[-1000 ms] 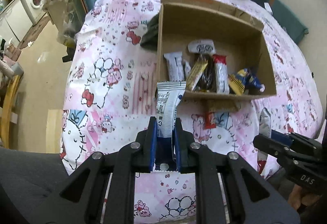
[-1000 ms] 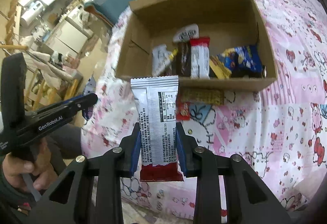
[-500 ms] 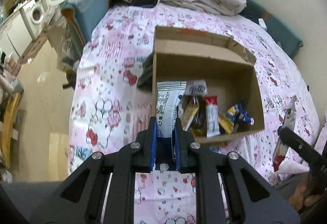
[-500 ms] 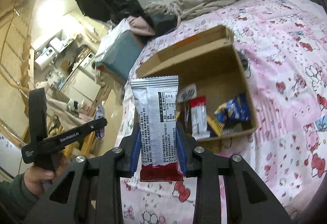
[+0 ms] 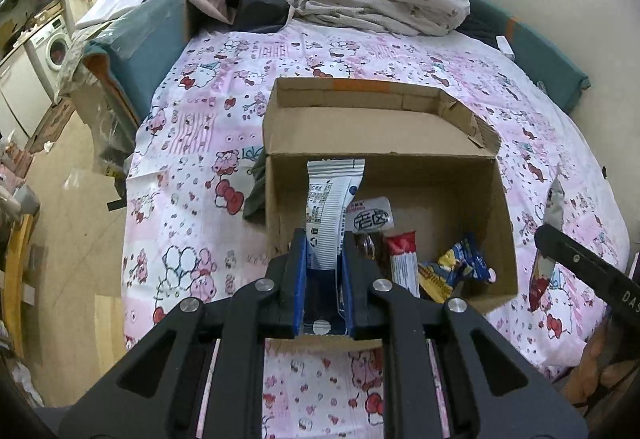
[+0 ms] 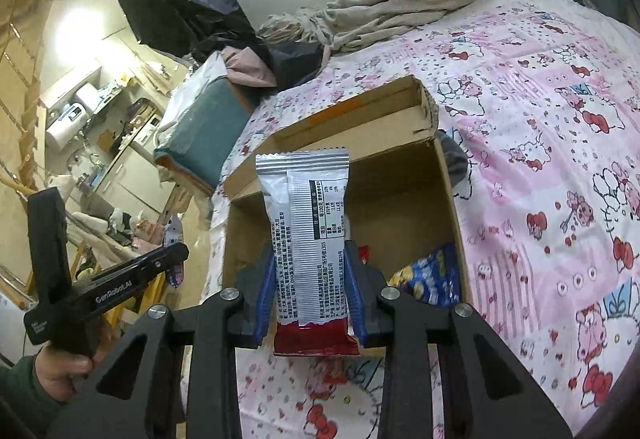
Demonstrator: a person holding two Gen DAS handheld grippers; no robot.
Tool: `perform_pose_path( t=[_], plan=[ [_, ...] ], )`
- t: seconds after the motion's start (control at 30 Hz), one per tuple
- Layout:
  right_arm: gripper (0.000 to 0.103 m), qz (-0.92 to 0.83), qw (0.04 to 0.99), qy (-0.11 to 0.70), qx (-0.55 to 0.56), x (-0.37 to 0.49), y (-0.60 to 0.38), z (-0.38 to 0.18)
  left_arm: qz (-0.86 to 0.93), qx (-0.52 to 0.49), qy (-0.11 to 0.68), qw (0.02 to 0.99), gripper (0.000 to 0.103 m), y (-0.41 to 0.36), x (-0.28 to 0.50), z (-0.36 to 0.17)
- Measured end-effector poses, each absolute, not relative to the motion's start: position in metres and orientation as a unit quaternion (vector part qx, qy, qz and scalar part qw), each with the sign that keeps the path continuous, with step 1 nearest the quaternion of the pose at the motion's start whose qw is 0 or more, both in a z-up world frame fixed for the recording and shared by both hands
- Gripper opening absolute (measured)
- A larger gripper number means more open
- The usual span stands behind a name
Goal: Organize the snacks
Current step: 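Carry the tube snack and white-red packet into the box and open both grippers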
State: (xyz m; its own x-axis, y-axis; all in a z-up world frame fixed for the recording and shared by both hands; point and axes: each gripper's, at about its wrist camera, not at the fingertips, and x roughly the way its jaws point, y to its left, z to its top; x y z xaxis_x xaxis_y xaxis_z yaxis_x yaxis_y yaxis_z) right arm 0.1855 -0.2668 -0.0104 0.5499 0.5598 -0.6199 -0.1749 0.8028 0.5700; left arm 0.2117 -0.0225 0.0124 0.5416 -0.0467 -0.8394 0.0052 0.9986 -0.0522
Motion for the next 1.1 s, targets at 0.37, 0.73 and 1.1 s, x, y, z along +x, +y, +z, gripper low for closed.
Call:
perform_pose_path(
  t=[0.37, 0.73, 1.1],
  plan=[
    [0.033, 0.191, 0.836, 0.467, 0.216, 0.208, -0.261, -0.053, -0.037, -0.008, 0.494, 0.869, 0.013, -0.037, 0.230, -0.040],
    [0.033, 0.185, 0.821, 0.500, 0.203, 0.212, -0.251, -0.073, -0.037, -0.017, 0.518, 0.855, 0.013, -0.032, 0.233, -0.068],
    [0.034, 0.187, 0.803, 0.524, 0.215, 0.217, -0.245, -0.086, -0.046, -0.020, 0.523, 0.851, 0.014, -0.036, 0.234, -0.070]
  ],
)
